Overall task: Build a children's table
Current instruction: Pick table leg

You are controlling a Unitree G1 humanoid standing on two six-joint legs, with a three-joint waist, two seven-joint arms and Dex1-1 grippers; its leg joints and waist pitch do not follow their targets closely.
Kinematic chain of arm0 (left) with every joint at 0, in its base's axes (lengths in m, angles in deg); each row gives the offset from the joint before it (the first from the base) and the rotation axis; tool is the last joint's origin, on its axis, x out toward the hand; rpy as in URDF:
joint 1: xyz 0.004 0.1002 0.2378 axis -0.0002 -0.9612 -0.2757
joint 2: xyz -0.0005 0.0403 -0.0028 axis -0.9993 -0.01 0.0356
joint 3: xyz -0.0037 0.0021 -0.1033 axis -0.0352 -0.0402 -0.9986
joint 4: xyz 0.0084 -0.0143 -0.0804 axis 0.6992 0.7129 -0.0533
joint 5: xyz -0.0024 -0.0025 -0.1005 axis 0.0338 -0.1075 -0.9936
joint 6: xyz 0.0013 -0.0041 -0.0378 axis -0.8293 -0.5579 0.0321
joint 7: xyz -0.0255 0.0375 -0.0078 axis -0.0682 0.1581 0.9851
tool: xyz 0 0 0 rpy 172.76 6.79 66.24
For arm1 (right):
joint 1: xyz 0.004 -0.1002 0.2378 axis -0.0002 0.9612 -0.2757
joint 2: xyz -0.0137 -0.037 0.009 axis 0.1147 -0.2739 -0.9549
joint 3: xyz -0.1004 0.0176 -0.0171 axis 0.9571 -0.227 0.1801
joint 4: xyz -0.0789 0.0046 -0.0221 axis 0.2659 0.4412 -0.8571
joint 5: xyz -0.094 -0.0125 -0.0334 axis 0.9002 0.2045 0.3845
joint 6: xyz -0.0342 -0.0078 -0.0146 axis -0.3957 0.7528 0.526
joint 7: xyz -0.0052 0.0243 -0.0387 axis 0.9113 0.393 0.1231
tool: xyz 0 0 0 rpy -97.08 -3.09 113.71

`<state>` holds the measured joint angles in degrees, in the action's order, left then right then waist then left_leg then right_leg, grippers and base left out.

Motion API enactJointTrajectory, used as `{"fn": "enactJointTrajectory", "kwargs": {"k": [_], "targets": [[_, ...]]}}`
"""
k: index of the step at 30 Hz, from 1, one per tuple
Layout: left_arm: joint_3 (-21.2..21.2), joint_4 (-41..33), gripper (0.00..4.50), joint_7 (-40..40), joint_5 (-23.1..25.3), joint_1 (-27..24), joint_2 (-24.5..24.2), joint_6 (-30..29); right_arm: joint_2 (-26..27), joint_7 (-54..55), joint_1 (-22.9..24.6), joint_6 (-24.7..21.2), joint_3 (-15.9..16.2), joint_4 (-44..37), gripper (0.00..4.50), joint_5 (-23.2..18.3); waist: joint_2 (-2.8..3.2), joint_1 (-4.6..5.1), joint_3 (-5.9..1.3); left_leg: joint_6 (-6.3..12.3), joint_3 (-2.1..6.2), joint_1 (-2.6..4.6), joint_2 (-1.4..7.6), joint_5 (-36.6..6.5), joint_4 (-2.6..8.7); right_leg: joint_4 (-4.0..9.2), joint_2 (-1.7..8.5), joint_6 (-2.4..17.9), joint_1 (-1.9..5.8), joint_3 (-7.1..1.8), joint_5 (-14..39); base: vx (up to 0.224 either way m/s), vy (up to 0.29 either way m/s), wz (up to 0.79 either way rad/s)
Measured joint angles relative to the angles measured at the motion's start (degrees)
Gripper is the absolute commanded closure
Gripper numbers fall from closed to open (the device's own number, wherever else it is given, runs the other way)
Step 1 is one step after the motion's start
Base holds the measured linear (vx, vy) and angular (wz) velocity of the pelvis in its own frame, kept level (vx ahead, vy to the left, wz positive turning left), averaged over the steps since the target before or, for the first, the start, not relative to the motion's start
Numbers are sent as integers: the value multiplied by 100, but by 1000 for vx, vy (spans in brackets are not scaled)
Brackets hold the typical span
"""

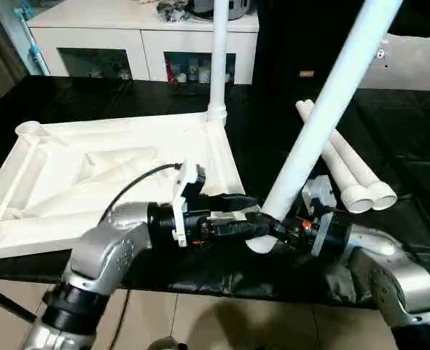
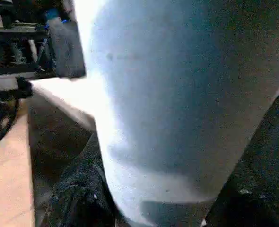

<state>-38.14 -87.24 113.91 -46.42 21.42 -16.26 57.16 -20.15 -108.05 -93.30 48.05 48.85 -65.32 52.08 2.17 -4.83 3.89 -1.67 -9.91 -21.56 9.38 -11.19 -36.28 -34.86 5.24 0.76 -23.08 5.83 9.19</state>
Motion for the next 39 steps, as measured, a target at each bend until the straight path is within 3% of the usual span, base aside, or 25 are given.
{"fn": "enactJointTrajectory", "kwargs": {"k": [4,8,13,16,24,28,34,39], "targets": [[-455,188,50,-515,-148,91,252,219,102,285,-271,56,-364,9,260,-69,-7,17,1,0,0,22,-1,0,0,15,0,-5,24,5,3,0,0,0],[-648,416,39,-1019,31,175,270,366,163,416,-315,55,-402,-8,260,-144,-7,82,1,1,2,24,2,0,41,97,0,-8,49,32,5,0,0,0],[-141,896,39,-1610,1571,457,-443,826,319,968,-414,169,-423,38,260,120,-28,151,-3,2,1,17,-5,1,52,121,0,-11,51,19,3,0,0,0],[275,1009,39,-1404,2108,500,-791,1116,321,1275,-489,105,-470,229,260,295,-42,142,-10,3,-1,17,-15,0,66,121,0,-12,46,3,2,0,0,0],[850,1396,117,160,2324,758,-1467,1611,222,1527,-552,-107,-470,457,260,445,-35,55,-13,-15,-9,19,-23,8,141,68,-4,20,-2,-15,-18,0,0,0],[1132,1706,156,597,2443,801,-1542,1728,191,1644,-542,-132,-470,524,260,544,-30,40,-13,-21,-10,26,-23,11,147,68,-5,22,-1,-16,-17,0,0,0],[1169,2136,196,681,2573,913,-1547,1697,199,1837,-482,-272,-464,549,260,632,-27,32,-12,-29,-10,41,-23,17,145,68,-5,15,12,-16,-13,0,0,0],[1194,2386,223,646,2675,987,-1450,1780,302,1957,-477,-35,-392,543,260,794,-25,28,-12,-39,-10,49,-22,22,147,67,-5,7,17,-16,-9,0,0,0]]}}
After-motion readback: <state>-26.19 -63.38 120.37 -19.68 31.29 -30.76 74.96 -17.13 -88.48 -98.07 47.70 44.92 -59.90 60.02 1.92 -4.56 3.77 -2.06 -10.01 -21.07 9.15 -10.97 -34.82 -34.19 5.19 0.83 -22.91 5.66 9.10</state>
